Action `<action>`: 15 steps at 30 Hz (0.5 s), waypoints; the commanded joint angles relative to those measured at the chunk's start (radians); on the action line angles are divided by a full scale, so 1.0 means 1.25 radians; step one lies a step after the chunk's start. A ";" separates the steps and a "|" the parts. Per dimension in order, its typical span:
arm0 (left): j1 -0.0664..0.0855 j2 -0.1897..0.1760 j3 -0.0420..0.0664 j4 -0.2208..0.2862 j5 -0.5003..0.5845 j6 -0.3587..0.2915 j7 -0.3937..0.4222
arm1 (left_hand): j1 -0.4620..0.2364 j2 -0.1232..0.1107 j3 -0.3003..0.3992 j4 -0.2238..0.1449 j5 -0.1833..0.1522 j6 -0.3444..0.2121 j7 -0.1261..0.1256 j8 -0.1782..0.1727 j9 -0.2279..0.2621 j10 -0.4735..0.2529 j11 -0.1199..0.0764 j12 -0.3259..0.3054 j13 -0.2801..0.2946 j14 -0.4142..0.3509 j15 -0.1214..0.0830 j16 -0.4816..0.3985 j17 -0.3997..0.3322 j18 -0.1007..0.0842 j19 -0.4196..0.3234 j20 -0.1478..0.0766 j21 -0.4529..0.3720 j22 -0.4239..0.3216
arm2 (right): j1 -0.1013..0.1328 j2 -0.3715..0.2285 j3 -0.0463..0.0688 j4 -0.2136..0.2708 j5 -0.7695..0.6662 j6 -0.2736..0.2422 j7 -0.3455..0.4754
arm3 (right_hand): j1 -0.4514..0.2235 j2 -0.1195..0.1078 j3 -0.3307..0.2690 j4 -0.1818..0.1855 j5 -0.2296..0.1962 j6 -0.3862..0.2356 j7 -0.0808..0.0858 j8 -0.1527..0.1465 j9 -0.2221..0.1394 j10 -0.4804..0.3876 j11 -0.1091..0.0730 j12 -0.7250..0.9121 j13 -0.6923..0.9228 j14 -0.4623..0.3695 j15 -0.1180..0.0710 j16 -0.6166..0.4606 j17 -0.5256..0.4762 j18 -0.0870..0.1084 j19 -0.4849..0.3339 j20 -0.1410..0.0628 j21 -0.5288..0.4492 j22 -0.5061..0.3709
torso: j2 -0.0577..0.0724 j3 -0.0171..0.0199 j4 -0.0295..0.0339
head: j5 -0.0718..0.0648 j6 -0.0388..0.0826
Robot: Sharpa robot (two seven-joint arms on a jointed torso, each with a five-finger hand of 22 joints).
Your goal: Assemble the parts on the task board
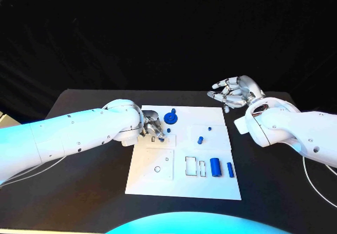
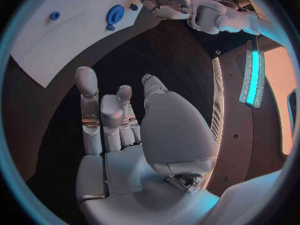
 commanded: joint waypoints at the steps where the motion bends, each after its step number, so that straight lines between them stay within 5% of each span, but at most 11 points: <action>1: -0.001 0.002 0.000 -0.002 -0.004 0.013 0.002 | -0.002 0.009 0.171 -0.167 0.004 0.007 0.000 -0.001 0.001 0.002 0.001 0.005 0.000 0.057 -0.005 0.005 0.113 -0.010 0.004 0.001 0.004 0.001 | -0.001 0.001 0.000 0.000 -0.002 0.012 0.008 | 0.003 0.000 0.005 -0.001 0.004 -0.002 0.001 0.003 -0.001 -0.007 0.000 -0.003 -0.001 0.004 -0.001 -0.002 -0.001 0.014 0.004 -0.001 -0.003 -0.001 | 0.000 0.0007 0.0000 | -0.001 -0.001; 15: -0.002 0.002 0.000 -0.001 -0.001 0.044 -0.002 | -0.004 0.007 0.172 -0.169 0.011 0.009 -0.001 -0.001 0.002 0.006 0.000 0.007 0.005 0.059 -0.005 0.006 0.117 -0.011 0.005 0.000 0.004 0.002 | -0.001 0.001 0.000 -0.001 -0.002 0.014 0.007 | 0.003 0.000 0.005 -0.001 0.004 -0.002 0.001 0.003 -0.001 -0.007 0.000 -0.003 -0.001 0.004 -0.001 -0.002 -0.001 0.014 0.004 -0.001 -0.003 -0.001 | 0.000 0.0010 -0.0002 | -0.002 -0.003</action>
